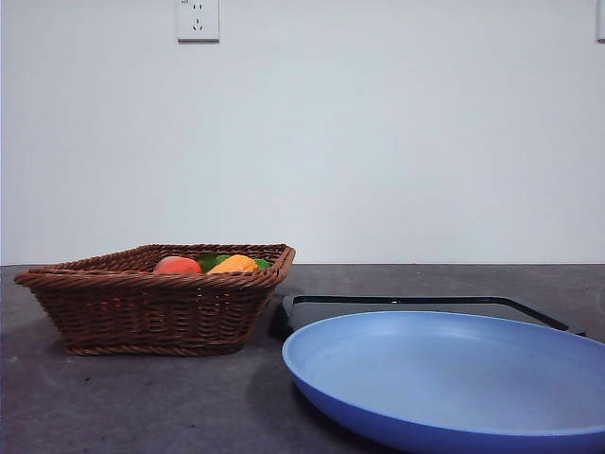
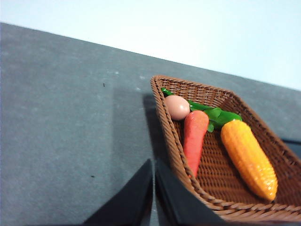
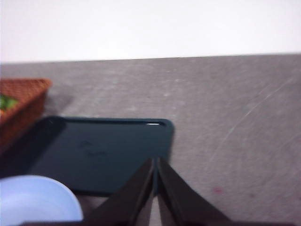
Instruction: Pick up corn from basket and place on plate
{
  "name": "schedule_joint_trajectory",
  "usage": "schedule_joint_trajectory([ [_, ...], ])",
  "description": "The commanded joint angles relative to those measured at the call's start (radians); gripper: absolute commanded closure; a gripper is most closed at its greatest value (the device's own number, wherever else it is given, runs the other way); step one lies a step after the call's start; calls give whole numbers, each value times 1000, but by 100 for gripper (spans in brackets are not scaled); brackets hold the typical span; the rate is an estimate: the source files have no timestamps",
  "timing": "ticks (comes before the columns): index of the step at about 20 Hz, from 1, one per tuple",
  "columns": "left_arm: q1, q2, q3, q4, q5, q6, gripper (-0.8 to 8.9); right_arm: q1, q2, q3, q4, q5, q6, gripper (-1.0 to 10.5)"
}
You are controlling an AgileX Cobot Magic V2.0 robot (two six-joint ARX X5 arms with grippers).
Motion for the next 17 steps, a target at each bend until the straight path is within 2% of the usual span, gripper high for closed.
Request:
schedule_joint_trajectory([
  [1, 2, 0, -26, 11, 1, -97, 806, -1, -2, -3, 27, -5, 149, 945],
  [6, 2, 0, 19, -3, 26, -182, 806, -1, -2, 35, 35, -3, 258, 945],
  [12, 2, 18, 163, -85, 51, -186, 806, -1, 4, 157, 16, -4, 257, 945],
  [17, 2, 96, 317, -161, 88, -166, 806, -1, 74, 290, -93, -41, 250, 945],
])
